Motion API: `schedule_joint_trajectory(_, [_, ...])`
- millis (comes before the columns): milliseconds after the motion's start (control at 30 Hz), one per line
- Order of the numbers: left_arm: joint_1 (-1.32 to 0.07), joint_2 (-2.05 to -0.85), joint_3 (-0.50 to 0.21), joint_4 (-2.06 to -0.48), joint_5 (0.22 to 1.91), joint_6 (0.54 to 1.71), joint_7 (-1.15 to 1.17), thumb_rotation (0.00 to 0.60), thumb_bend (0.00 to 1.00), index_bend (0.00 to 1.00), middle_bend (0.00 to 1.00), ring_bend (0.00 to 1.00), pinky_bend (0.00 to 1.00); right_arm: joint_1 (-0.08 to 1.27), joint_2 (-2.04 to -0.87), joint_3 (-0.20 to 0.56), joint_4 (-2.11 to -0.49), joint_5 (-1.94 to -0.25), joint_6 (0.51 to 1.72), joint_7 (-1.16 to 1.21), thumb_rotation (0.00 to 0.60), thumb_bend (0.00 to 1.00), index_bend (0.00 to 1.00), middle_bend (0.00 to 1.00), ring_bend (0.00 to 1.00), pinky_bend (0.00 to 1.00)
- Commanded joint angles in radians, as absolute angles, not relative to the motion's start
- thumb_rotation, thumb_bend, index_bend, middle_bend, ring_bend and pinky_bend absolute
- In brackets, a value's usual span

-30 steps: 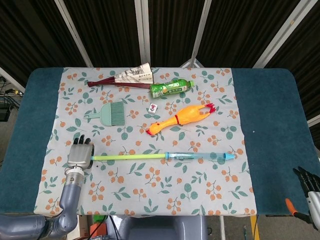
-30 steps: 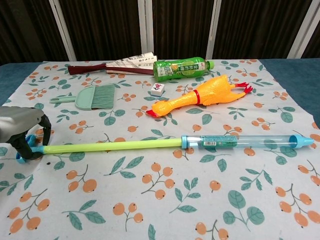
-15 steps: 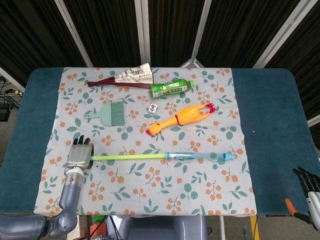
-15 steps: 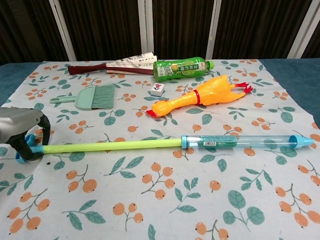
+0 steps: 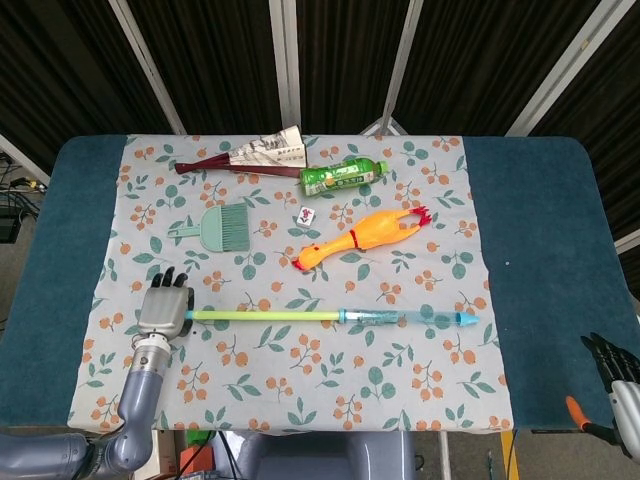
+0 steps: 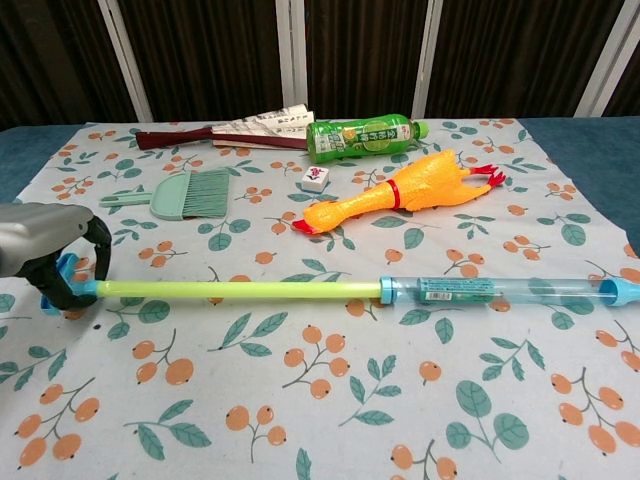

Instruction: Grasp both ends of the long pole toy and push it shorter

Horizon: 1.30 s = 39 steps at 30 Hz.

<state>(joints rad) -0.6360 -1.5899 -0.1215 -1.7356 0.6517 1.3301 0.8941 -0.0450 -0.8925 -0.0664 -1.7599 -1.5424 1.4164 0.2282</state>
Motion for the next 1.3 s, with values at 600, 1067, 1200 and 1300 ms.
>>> schedule_joint_trajectory(600, [-0.642, -1.539, -0.135, -1.864, 0.642, 1.381, 0.921, 0.600, 0.47, 0.57, 0.15, 0.00, 0.10, 0.304, -0.961, 0.098, -2.026, -1.130, 1.073, -0.283, 0.600, 0.40, 0.00, 0.00, 0.00, 0.00])
schedule_joint_trajectory(1067, [-0.649, -1.504, -0.127, -1.918, 0.642, 1.398, 0.937, 0.600, 0.47, 0.57, 0.15, 0.00, 0.10, 0.419, -1.134, 0.093, -1.921, -0.871, 1.065, -0.490, 0.600, 0.40, 0.02, 0.00, 0.00, 0.00])
schedule_joint_trajectory(1200, [-0.653, -1.499, -0.127, -1.924, 0.637, 1.402, 0.944, 0.600, 0.47, 0.57, 0.15, 0.00, 0.10, 0.437, -1.164, 0.094, -1.887, -0.838, 1.073, -0.508, 0.600, 0.40, 0.12, 0.00, 0.00, 0.00])
schedule_joint_trajectory(1300, [-0.656, -1.495, -0.127, -1.929, 0.637, 1.405, 0.946, 0.600, 0.47, 0.57, 0.15, 0.00, 0.10, 0.445, -1.180, 0.095, -1.869, -0.825, 1.079, -0.509, 0.600, 0.40, 0.14, 0.00, 0.00, 0.00])
